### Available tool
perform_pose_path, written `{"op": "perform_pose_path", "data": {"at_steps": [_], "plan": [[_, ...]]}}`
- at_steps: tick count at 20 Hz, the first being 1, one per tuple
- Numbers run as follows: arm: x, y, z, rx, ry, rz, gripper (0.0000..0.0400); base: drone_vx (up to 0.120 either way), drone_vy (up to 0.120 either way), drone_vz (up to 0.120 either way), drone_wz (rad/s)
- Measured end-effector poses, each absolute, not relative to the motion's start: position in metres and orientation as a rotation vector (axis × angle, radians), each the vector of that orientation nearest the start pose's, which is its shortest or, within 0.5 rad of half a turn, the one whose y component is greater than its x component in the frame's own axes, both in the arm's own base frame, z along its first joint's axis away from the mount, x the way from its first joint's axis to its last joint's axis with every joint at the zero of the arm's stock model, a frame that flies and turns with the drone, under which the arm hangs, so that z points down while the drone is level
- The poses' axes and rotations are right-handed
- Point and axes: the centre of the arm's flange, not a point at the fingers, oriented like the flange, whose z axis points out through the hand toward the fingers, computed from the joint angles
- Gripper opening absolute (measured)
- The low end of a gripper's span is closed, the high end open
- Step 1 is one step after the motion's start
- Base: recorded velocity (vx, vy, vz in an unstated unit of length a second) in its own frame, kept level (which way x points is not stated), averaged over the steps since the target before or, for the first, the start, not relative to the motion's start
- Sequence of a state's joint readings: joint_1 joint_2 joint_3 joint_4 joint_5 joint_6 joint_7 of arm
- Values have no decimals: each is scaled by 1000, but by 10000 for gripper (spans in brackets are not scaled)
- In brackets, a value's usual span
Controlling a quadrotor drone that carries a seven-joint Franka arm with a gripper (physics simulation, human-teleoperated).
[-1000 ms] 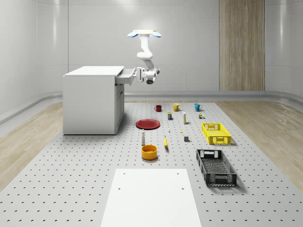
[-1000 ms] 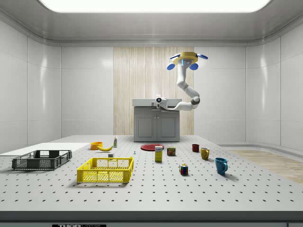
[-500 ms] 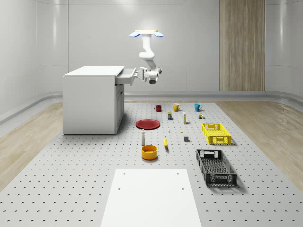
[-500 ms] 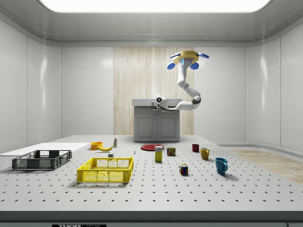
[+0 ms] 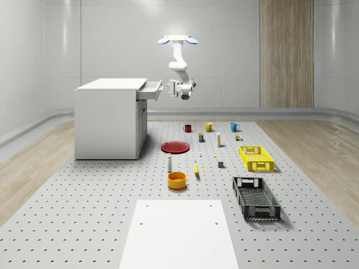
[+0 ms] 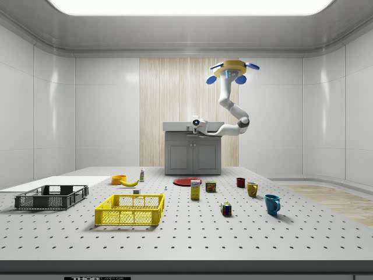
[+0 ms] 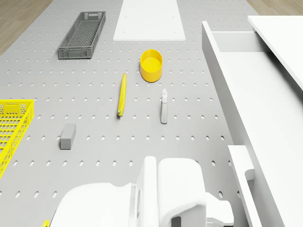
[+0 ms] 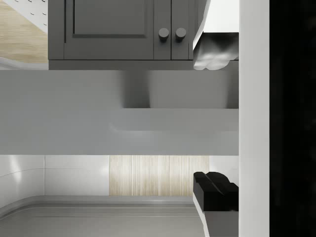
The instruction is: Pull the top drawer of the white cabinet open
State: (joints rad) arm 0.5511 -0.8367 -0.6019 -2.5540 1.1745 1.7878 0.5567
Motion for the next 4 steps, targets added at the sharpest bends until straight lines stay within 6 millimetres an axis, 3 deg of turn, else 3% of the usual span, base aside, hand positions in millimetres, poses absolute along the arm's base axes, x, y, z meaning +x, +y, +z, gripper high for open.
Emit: {"op": "perform_pose_path", "data": {"at_steps": [4], "plan": [[338, 20, 564, -1484, 611, 612, 305, 0, 0, 0, 0]]}}
